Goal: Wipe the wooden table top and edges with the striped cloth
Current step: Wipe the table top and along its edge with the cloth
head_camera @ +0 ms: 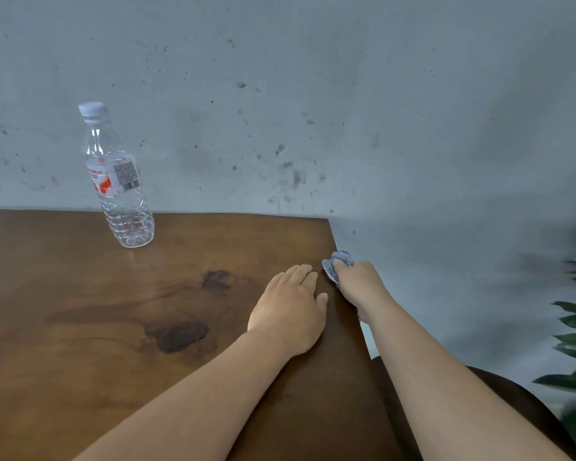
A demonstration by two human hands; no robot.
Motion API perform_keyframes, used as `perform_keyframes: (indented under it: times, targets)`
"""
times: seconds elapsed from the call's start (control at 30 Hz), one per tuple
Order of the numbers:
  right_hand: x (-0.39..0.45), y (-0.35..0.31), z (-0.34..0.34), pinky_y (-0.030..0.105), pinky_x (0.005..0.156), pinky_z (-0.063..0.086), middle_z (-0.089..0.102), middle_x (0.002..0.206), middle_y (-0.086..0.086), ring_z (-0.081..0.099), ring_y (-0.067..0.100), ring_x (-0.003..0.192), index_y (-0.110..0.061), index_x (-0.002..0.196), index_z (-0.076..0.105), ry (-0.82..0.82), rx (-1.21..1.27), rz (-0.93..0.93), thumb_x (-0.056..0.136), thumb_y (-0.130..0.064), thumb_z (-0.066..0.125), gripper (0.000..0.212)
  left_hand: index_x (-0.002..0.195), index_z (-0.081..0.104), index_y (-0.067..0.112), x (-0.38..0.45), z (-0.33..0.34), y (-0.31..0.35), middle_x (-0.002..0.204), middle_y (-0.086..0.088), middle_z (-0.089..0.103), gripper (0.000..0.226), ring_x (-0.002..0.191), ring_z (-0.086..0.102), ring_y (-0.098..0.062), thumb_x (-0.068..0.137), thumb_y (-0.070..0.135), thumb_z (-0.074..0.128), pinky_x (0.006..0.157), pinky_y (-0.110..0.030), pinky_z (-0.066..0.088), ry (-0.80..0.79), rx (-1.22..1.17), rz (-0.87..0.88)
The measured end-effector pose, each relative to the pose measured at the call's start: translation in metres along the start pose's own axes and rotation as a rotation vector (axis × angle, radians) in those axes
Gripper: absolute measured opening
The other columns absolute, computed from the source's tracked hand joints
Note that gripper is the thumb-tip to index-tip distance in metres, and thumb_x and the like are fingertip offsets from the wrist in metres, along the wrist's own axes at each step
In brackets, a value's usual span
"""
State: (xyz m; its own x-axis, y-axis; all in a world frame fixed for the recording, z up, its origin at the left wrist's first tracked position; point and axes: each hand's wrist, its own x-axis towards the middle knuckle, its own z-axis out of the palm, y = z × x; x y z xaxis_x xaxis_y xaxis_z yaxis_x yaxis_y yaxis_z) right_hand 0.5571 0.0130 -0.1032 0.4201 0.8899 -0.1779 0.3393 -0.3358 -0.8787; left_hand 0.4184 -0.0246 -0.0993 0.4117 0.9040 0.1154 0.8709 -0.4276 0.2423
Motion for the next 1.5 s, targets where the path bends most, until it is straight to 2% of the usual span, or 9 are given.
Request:
perform_keyframes:
  times: [0.1, 0.2, 0.3, 0.43, 0.63, 0.77, 1.07, 1.3, 1.5]
  targets:
    - [-0.007, 0.003, -0.002, 0.032, 0.073, 0.046, 0.064, 0.106, 0.014, 0.061, 0.029, 0.094, -0.009, 0.116, 0.062, 0.0, -0.008, -0.008, 0.099, -0.04, 0.047, 0.039, 0.153, 0.016, 0.017, -0.002, -0.002, 0.002, 0.16, 0.005, 0.011, 0.058, 0.147, 0.004, -0.01, 0.102, 0.043, 0.024, 0.12, -0.03, 0.003, -0.019, 0.013, -0.001]
    - [-0.027, 0.013, -0.009, 0.028, 0.058, 0.037, 0.063, 0.093, 0.011, 0.057, 0.02, 0.078, -0.01, 0.103, 0.064, -0.01, -0.058, -0.06, 0.101, -0.037, 0.044, 0.034, 0.153, 0.013, 0.017, -0.007, -0.002, 0.003, 0.161, 0.004, 0.007, 0.059, 0.147, 0.001, -0.011, 0.102, 0.044, 0.023, 0.12, -0.03, 0.001, -0.036, 0.024, -0.008]
    - [-0.045, 0.025, -0.014, 0.026, 0.054, 0.032, 0.06, 0.082, 0.005, 0.052, 0.013, 0.069, -0.014, 0.091, 0.064, -0.007, -0.118, -0.119, 0.102, -0.035, 0.044, 0.031, 0.153, 0.012, 0.017, -0.011, 0.0, 0.004, 0.161, 0.004, 0.005, 0.059, 0.147, -0.001, -0.011, 0.102, 0.045, 0.022, 0.12, -0.031, 0.001, -0.036, 0.032, -0.008]
    - [-0.045, 0.025, -0.014, 0.025, 0.055, 0.034, 0.061, 0.082, 0.003, 0.054, 0.014, 0.072, -0.013, 0.097, 0.066, -0.003, -0.125, -0.116, 0.102, -0.036, 0.044, 0.031, 0.153, 0.014, 0.017, -0.01, 0.001, 0.004, 0.161, 0.005, 0.008, 0.058, 0.147, 0.001, -0.011, 0.102, 0.044, 0.022, 0.121, -0.031, 0.002, -0.019, 0.025, -0.007]
    - [-0.023, 0.011, -0.006, 0.027, 0.057, 0.037, 0.064, 0.105, 0.013, 0.06, 0.027, 0.091, -0.008, 0.114, 0.062, 0.008, -0.045, -0.03, 0.1, -0.038, 0.046, 0.037, 0.152, 0.018, 0.018, -0.01, 0.001, 0.004, 0.16, 0.006, 0.013, 0.056, 0.147, 0.005, -0.009, 0.102, 0.042, 0.024, 0.12, -0.029, 0.004, 0.013, 0.007, -0.013]
    - [-0.019, 0.01, -0.005, 0.03, 0.071, 0.039, 0.064, 0.113, 0.017, 0.061, 0.031, 0.101, -0.006, 0.119, 0.061, 0.009, -0.03, -0.018, 0.1, -0.038, 0.046, 0.04, 0.152, 0.019, 0.018, -0.012, -0.002, 0.006, 0.16, 0.005, 0.013, 0.056, 0.147, 0.005, -0.009, 0.102, 0.043, 0.024, 0.12, -0.028, 0.003, -0.003, 0.01, -0.02]
    - [-0.058, 0.034, -0.016, 0.024, 0.053, 0.032, 0.06, 0.084, 0.007, 0.052, 0.012, 0.069, -0.008, 0.099, 0.066, 0.011, -0.151, -0.151, 0.103, -0.036, 0.041, 0.038, 0.153, 0.016, 0.018, -0.025, 0.002, 0.01, 0.161, 0.006, 0.009, 0.057, 0.147, 0.003, -0.009, 0.102, 0.042, 0.023, 0.12, -0.029, 0.002, -0.015, 0.032, 0.001]
    - [-0.041, 0.022, -0.011, 0.026, 0.055, 0.034, 0.06, 0.091, 0.008, 0.054, 0.021, 0.078, -0.006, 0.108, 0.063, 0.009, -0.076, -0.082, 0.101, -0.037, 0.046, 0.037, 0.152, 0.019, 0.018, -0.023, 0.0, 0.011, 0.16, 0.006, 0.013, 0.054, 0.146, 0.006, -0.008, 0.103, 0.04, 0.022, 0.12, -0.028, 0.005, 0.006, 0.037, 0.002]
    - [-0.03, 0.014, -0.007, 0.028, 0.073, 0.038, 0.063, 0.114, 0.016, 0.055, 0.026, 0.092, -0.005, 0.12, 0.059, 0.009, -0.034, -0.04, 0.1, -0.038, 0.046, 0.041, 0.153, 0.017, 0.019, -0.025, -0.002, 0.013, 0.16, 0.007, 0.012, 0.055, 0.147, 0.005, -0.008, 0.103, 0.04, 0.022, 0.12, -0.03, 0.006, -0.025, 0.042, -0.017]
